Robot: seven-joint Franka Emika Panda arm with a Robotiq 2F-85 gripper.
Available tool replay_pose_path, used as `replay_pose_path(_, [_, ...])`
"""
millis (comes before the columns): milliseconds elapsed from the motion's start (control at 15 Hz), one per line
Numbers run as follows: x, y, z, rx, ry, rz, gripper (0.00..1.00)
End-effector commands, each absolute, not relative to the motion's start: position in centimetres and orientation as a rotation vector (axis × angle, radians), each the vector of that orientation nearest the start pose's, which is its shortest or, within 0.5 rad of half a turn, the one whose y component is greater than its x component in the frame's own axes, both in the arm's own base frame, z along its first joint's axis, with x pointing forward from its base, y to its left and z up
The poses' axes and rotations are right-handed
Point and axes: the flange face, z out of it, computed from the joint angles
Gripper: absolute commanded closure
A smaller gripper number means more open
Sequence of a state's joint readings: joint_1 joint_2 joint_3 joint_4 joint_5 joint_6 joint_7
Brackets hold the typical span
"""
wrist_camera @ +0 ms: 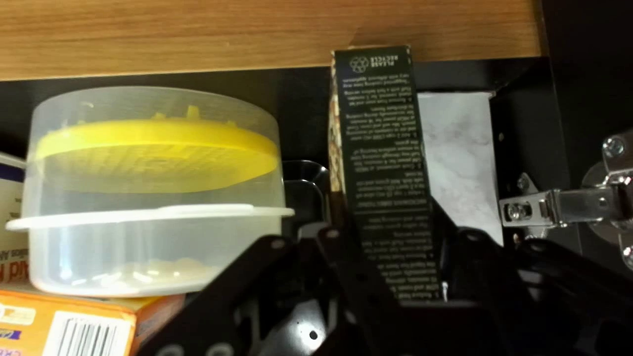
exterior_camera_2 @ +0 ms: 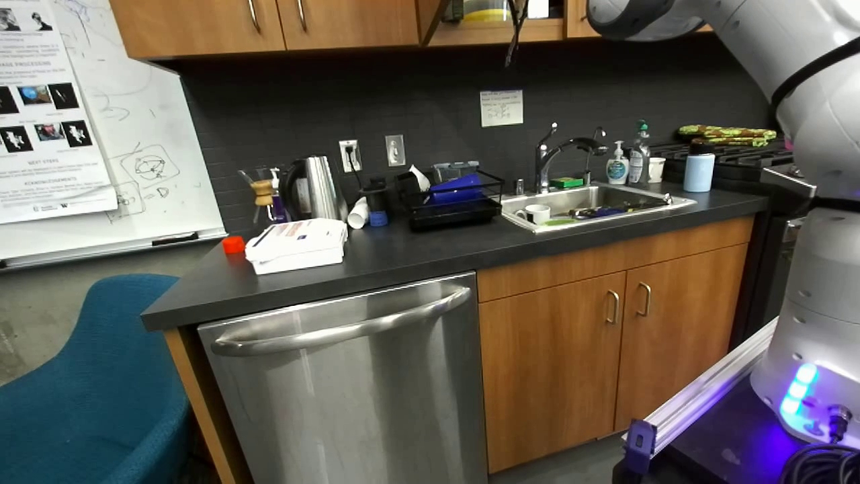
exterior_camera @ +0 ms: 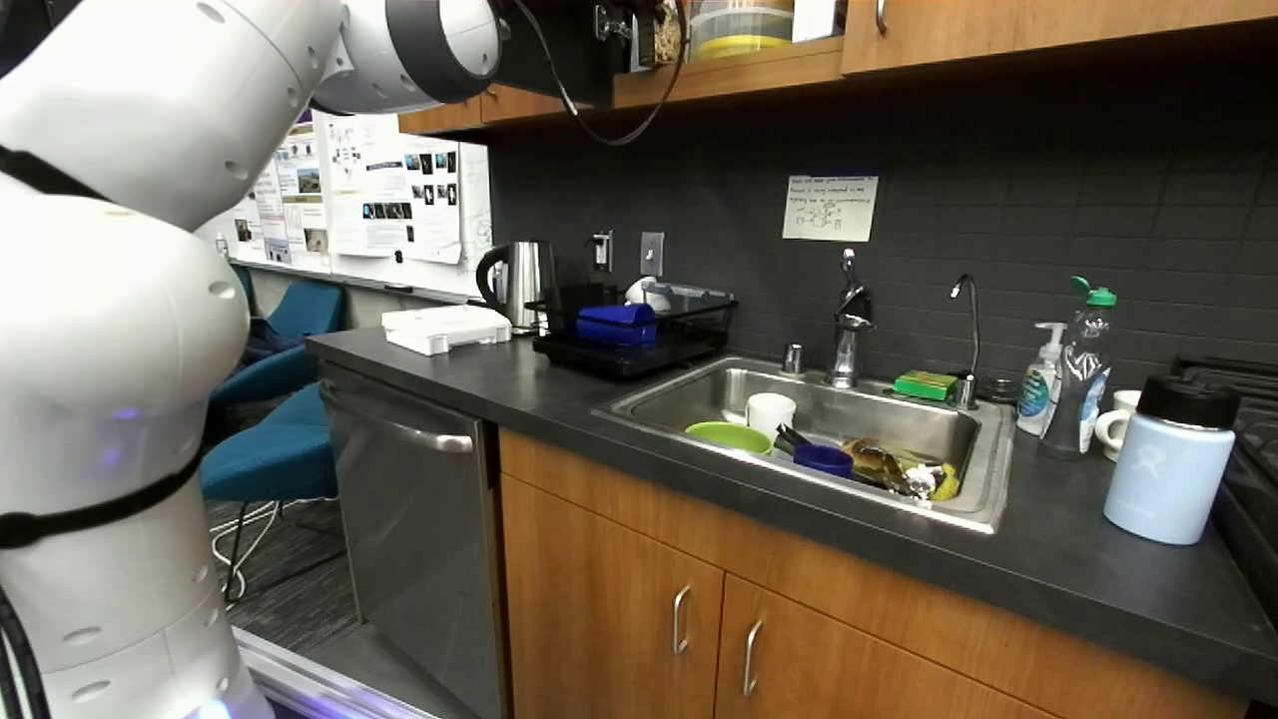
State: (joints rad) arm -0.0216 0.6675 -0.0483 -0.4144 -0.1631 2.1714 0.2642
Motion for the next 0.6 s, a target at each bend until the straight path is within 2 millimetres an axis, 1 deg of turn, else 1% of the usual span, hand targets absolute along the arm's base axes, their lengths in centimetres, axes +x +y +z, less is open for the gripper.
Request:
replay_pose_path(0, [69.2, -2.73, 81.58, -2.739, 0.373, -1.68, 0.87])
replay_pose_path(133, [69.08, -2.65, 81.47, -2.761, 0.364, -1.642, 0.87])
replay_pose_path(400, [68.78, -2.6, 81.41, -2.785, 0.347, -1.623, 0.87])
replay_pose_path(533, [68.69, -2.52, 81.64, -2.792, 0.334, -1.604, 0.87])
